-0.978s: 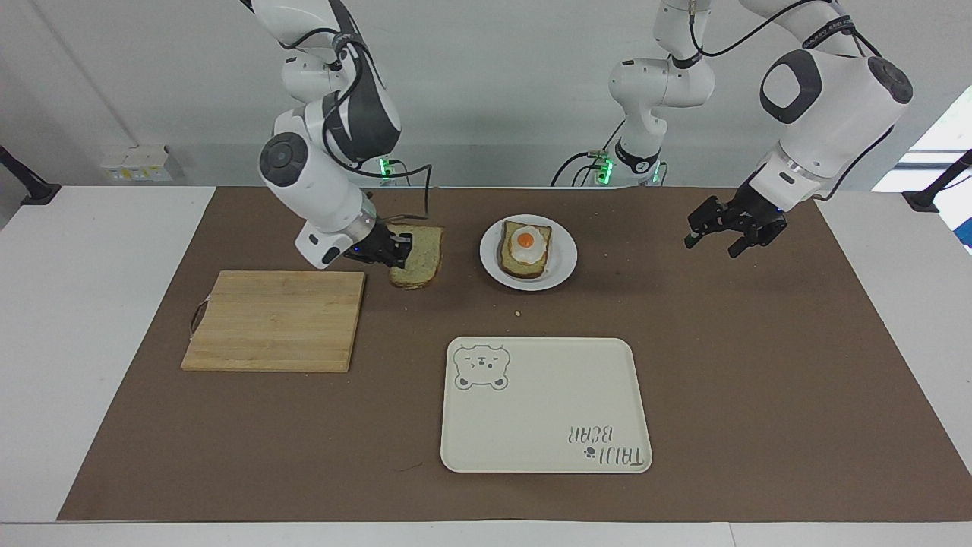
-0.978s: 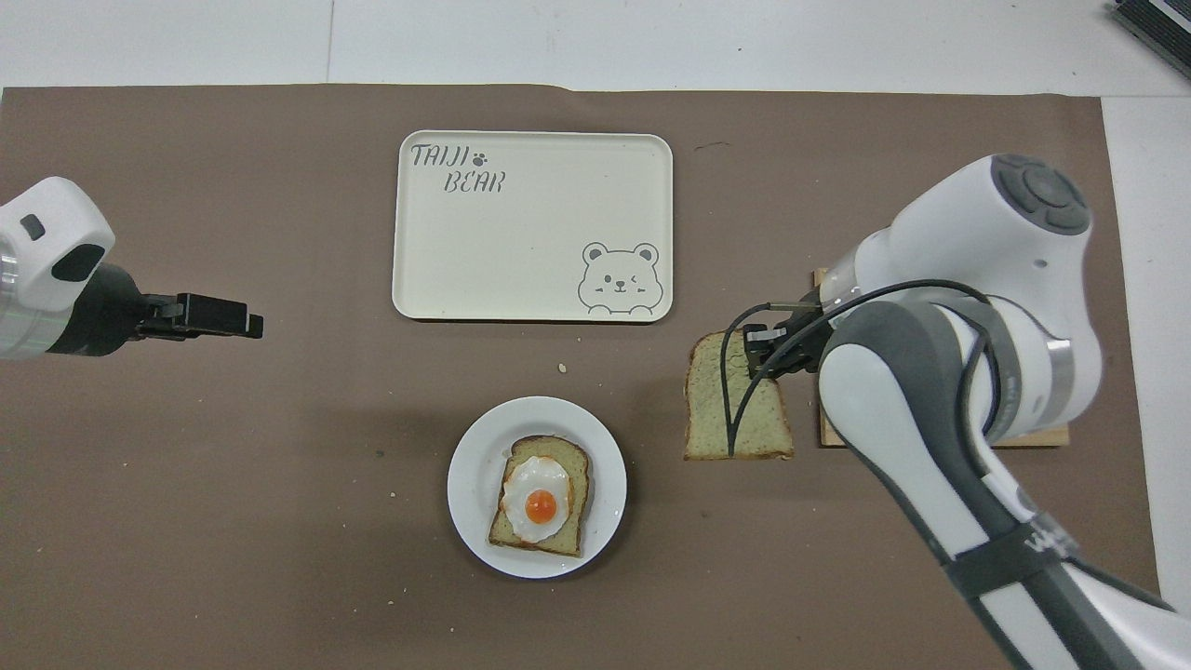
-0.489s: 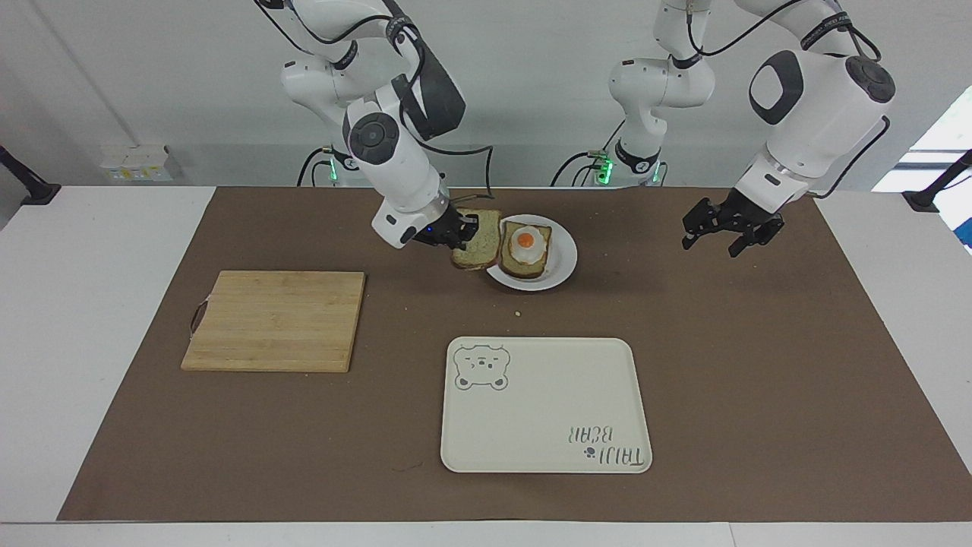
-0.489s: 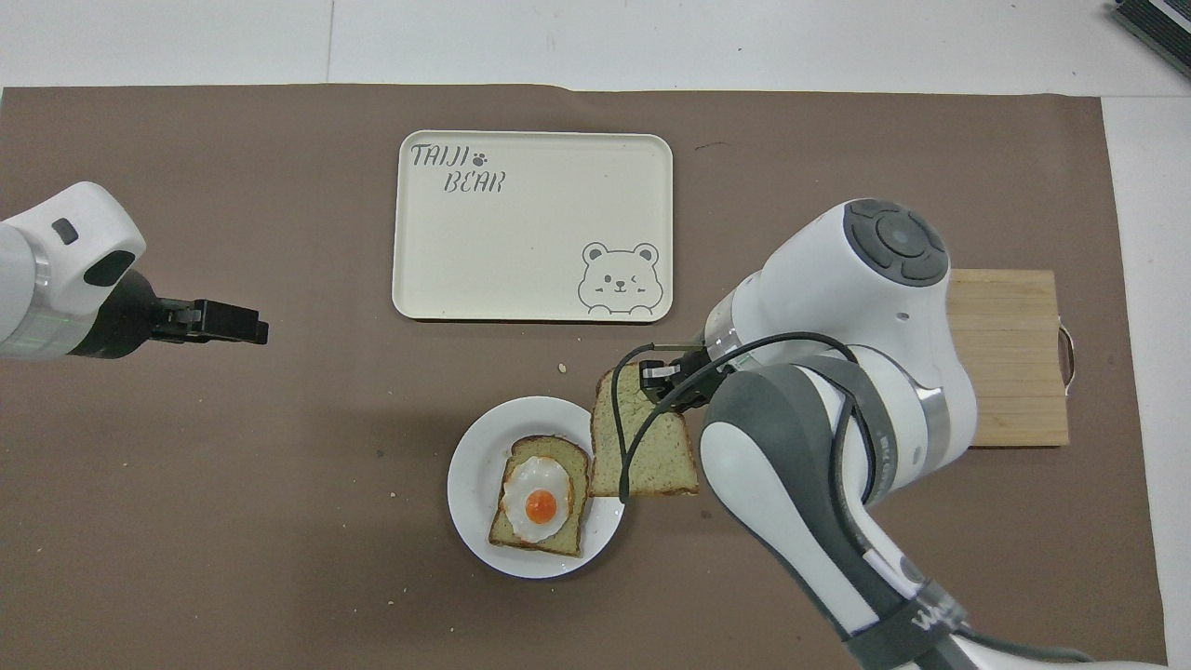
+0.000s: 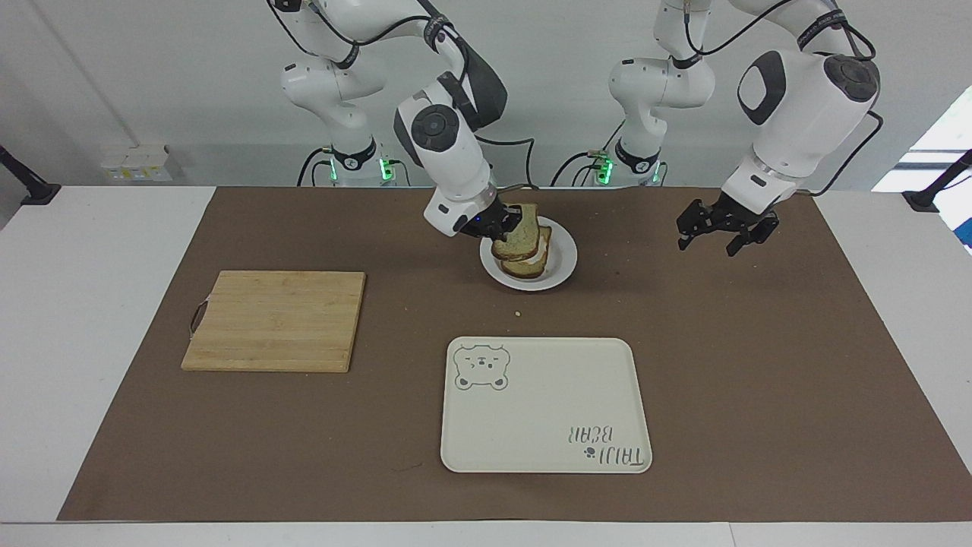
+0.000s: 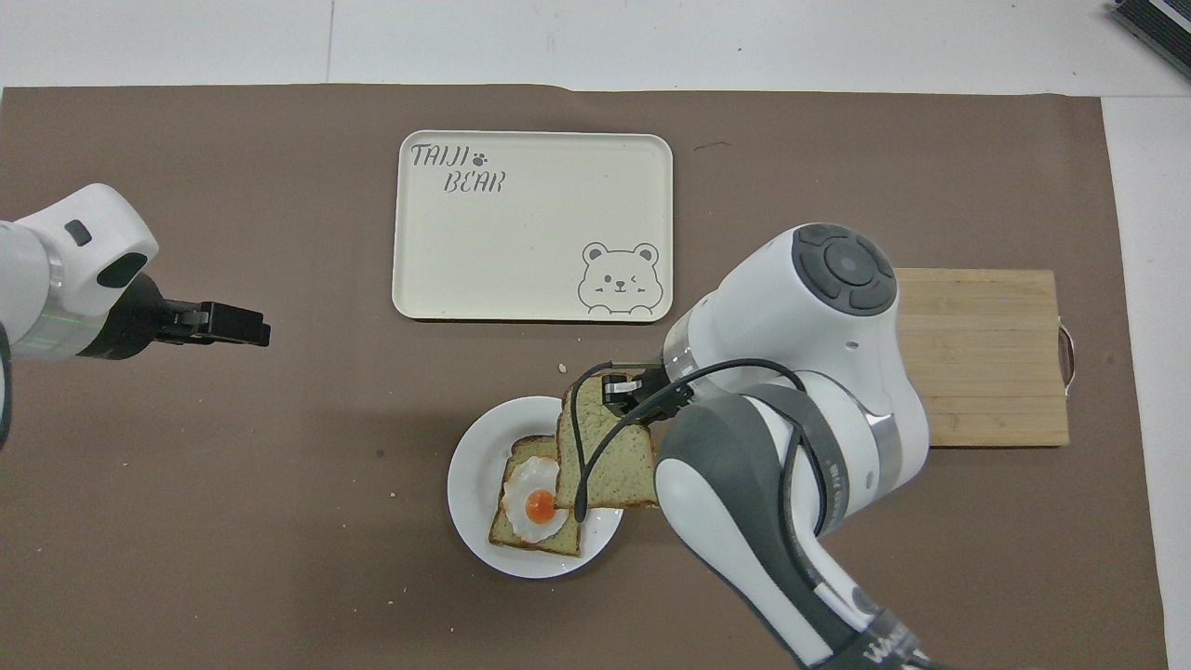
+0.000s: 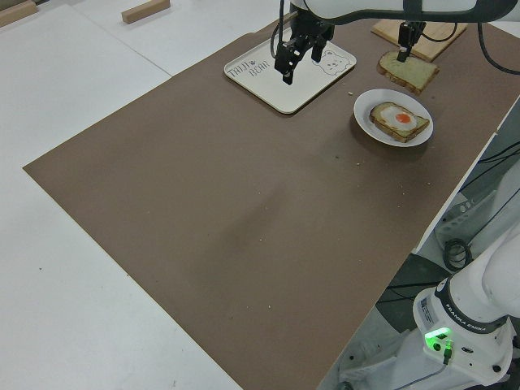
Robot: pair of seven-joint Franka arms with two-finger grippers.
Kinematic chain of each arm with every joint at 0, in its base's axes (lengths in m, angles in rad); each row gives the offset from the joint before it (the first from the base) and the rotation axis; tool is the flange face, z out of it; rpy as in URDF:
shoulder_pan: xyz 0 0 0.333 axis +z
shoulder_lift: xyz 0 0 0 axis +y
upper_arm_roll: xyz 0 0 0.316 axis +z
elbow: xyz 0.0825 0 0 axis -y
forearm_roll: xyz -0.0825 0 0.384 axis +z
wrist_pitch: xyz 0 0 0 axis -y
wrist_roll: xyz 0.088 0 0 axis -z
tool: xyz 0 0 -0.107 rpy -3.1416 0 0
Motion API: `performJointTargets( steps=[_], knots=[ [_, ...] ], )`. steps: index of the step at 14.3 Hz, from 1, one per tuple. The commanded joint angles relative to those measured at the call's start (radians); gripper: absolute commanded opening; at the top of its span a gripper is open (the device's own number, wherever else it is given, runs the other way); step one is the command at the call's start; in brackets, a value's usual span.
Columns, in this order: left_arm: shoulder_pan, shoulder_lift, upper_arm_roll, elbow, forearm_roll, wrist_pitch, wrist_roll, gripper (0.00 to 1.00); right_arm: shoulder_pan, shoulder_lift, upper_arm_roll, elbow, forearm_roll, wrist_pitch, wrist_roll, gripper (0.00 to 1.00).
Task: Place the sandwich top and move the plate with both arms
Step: 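Carry the bread slice with the right gripper toward the egg toast plate, then lay the bread slice on the egg toast and open the right gripper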
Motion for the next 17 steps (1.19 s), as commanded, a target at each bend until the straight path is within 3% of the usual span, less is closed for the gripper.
performJointTargets(
  steps=[1,5,15,16,17],
  knots=[
    [-0.016,-0.008,0.009,0.002,0.024,-0.014,-0.02,1.0,0.036,0.044,-0.001,-0.009,0.029,0.075,0.034,0.0],
    [-0.016,-0.012,0.005,-0.002,0.024,-0.015,-0.021,1.0,0.072,0.083,-0.001,-0.046,0.026,0.174,0.023,0.0],
    [-0.022,-0.03,-0.001,-0.055,-0.019,0.003,-0.021,1.0,0.075,0.121,-0.002,-0.081,0.027,0.21,0.031,0.0],
    [-0.028,-0.028,0.001,-0.06,-0.023,0.006,-0.02,1.0,0.072,0.123,-0.002,-0.08,0.027,0.208,0.035,0.2],
    [-0.03,-0.03,-0.001,-0.072,-0.025,0.014,-0.02,1.0,0.069,0.124,-0.002,-0.078,0.027,0.207,0.037,0.78]
  ],
)
